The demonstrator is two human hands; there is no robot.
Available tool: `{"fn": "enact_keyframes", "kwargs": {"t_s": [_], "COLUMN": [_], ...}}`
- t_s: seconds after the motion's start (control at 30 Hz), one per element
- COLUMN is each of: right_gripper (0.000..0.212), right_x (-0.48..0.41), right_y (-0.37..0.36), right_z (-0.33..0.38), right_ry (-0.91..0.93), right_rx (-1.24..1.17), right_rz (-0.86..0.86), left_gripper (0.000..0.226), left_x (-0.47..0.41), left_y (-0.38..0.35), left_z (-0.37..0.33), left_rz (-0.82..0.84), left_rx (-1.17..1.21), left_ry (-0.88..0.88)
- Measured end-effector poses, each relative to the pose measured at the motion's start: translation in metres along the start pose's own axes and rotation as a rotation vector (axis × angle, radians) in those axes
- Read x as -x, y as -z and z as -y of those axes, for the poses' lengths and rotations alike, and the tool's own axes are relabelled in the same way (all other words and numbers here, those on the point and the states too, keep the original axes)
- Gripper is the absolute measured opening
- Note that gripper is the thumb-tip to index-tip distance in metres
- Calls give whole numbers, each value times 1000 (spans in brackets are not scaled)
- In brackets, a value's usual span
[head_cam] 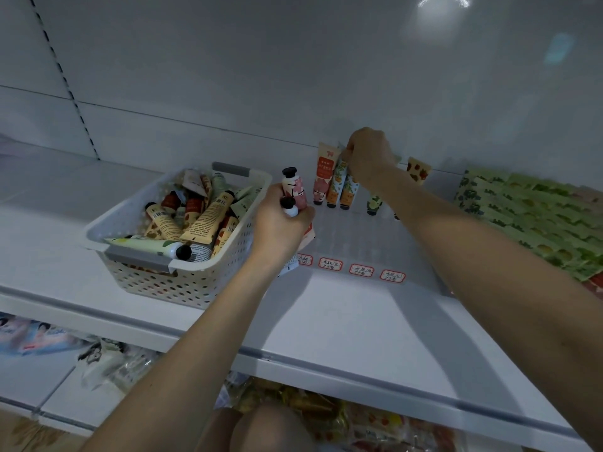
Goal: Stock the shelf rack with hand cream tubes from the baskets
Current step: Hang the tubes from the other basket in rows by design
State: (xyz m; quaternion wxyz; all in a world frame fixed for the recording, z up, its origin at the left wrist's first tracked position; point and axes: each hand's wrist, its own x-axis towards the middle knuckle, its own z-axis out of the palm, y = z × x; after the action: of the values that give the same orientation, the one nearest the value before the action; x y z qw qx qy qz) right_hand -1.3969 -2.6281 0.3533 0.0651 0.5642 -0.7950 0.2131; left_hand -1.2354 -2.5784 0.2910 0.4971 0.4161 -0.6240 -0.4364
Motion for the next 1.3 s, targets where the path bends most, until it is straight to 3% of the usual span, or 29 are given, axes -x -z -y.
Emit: {"fn": "enact_keyframes", "kwargs": {"t_s": [0.2, 0.3, 0.37, 0.43, 0.53, 0.67, 0.73, 0.9, 1.0, 1.07, 1.17, 1.3], "right_gripper": [13, 24, 20, 18, 24, 18, 3, 4, 7, 9, 9, 24], "right_x": [5, 20, 41, 67, 105, 137, 149, 171, 184, 193, 201, 198], "right_y": [10, 29, 46, 61, 75, 81, 84, 89, 84, 79, 73, 73], "right_z": [1, -1, 1, 5, 11, 4, -4, -28, -36, -40, -45, -33], "right_ry": [-34, -9, 46, 95, 157, 223, 173, -74, -163, -170, -109, 140], "right_rx": [-114, -291, -478, -642, -661, -663, -778, -1233, -1388, -1366, -1093, -796], "right_rz": [62, 11, -53, 36, 267, 308, 295, 235, 300, 387, 492, 281], "left_gripper": [24, 24, 18, 16, 17, 20, 18, 8, 9, 10, 5, 8], "left_x": [7, 14, 21, 29, 45, 70, 81, 98, 99, 97, 93, 91], "left_y": [5, 14, 20, 23, 24, 20, 20, 30, 34, 38, 42, 38], "left_z": [-9, -15, -20, -26, -36, -47, -49, -46, -49, -54, -60, -62], "left_rz": [13, 36, 61, 91, 161, 208, 205, 110, -9, -62, -91, -41], "left_rx": [65, 96, 95, 96, 50, -45, -17, 111, 216, 249, 213, 17], "left_ry": [71, 84, 58, 28, -18, -72, -46, 98, 125, 104, 41, -119]}}
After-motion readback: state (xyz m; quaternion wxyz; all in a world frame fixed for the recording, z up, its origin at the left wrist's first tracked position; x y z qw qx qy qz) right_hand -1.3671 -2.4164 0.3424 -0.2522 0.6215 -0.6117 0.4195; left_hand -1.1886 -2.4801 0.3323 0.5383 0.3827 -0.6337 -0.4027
